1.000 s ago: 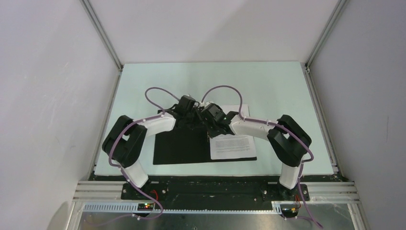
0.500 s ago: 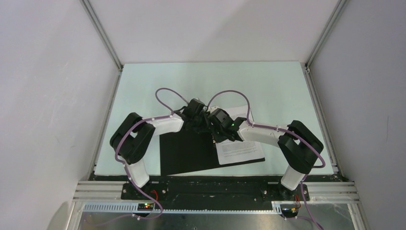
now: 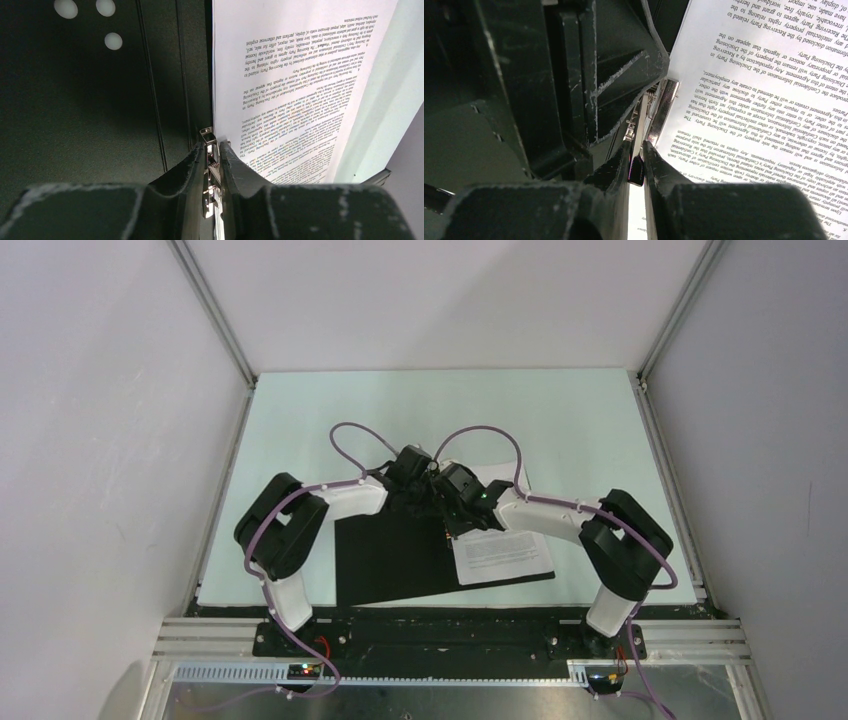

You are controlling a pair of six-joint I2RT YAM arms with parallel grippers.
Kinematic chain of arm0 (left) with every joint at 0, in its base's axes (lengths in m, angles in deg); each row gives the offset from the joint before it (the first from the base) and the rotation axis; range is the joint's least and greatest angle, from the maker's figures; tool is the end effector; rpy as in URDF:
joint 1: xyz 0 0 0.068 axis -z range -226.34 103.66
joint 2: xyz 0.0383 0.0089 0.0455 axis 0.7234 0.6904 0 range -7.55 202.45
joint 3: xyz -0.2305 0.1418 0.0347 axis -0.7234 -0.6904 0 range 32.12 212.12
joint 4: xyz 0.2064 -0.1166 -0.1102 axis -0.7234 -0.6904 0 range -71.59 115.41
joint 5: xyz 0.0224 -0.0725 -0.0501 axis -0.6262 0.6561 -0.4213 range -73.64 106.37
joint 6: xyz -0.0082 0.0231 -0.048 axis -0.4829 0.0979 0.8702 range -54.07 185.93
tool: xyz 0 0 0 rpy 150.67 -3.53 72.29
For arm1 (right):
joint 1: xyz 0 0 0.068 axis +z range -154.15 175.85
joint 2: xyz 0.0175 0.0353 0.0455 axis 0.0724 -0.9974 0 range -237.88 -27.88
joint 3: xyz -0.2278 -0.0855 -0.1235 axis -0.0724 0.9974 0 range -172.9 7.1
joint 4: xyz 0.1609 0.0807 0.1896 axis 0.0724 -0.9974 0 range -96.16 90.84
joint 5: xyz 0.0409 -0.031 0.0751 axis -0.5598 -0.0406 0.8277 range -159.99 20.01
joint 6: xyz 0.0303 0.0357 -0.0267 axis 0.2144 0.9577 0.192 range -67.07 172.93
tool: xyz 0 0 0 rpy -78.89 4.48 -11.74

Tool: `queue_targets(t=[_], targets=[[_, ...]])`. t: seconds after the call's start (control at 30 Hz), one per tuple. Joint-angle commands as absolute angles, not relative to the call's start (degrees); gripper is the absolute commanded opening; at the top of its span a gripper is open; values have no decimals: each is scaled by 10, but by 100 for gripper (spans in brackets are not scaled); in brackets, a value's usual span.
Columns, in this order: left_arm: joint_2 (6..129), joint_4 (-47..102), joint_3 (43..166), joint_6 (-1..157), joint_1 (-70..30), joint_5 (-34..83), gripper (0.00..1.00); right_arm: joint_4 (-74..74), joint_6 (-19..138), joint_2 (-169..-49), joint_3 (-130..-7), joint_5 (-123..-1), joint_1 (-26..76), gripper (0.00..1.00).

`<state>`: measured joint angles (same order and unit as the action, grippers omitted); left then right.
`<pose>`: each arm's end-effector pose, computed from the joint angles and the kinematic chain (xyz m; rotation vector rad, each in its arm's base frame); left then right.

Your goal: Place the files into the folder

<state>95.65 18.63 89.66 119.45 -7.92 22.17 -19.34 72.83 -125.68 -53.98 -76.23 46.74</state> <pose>0.2807 -0.2272 0.1505 -0.3038 2.6419 -0.7436 0.2223 0.2675 0.1851 -0.6515 2.5069 0.3307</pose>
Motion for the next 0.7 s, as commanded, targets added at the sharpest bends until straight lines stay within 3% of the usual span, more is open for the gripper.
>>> queue_targets(t=[0.0, 0.43, 0.67], targets=[[960, 192, 900, 1182, -74, 221, 22, -205, 753, -1266, -587, -757, 475, 15], [954, 192, 899, 1165, -75, 235, 19, -232, 780, -1277, -627, -757, 475, 45], [953, 192, 902, 1162, -74, 241, 19, -239, 786, -1264, -627, -756, 475, 52]])
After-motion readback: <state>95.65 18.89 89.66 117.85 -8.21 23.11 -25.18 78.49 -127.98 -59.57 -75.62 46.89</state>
